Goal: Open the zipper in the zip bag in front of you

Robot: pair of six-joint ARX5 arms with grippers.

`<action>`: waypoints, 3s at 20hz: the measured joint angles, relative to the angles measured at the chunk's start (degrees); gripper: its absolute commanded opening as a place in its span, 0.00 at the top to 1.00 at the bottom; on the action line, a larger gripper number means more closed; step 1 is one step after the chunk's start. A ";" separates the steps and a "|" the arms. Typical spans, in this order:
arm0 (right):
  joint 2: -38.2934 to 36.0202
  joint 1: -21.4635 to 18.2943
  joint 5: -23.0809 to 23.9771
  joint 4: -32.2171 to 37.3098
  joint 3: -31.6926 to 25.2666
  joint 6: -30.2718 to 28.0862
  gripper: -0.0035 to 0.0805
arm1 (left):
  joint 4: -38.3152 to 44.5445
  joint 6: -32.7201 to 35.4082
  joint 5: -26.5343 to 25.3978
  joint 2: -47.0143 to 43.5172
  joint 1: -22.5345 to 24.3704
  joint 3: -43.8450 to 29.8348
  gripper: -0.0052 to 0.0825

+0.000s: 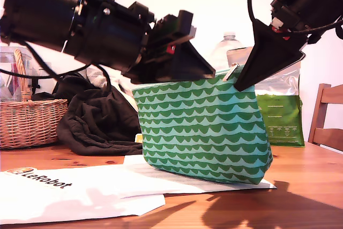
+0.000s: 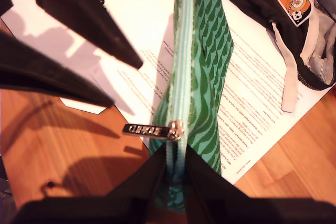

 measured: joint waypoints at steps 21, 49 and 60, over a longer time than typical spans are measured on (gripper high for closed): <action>0.02 0.00 -2.08 0.83 0.00 2.69 0.97 | 0.48 0.39 -3.96 2.99 -2.58 2.03 0.82; 0.00 0.48 7.13 -1.64 0.00 -6.36 0.97 | -3.67 -1.29 3.56 2.78 -1.62 3.89 0.97; 0.00 0.55 8.81 -2.49 0.00 -6.56 0.97 | -8.55 -1.36 5.90 -0.11 3.54 3.91 0.97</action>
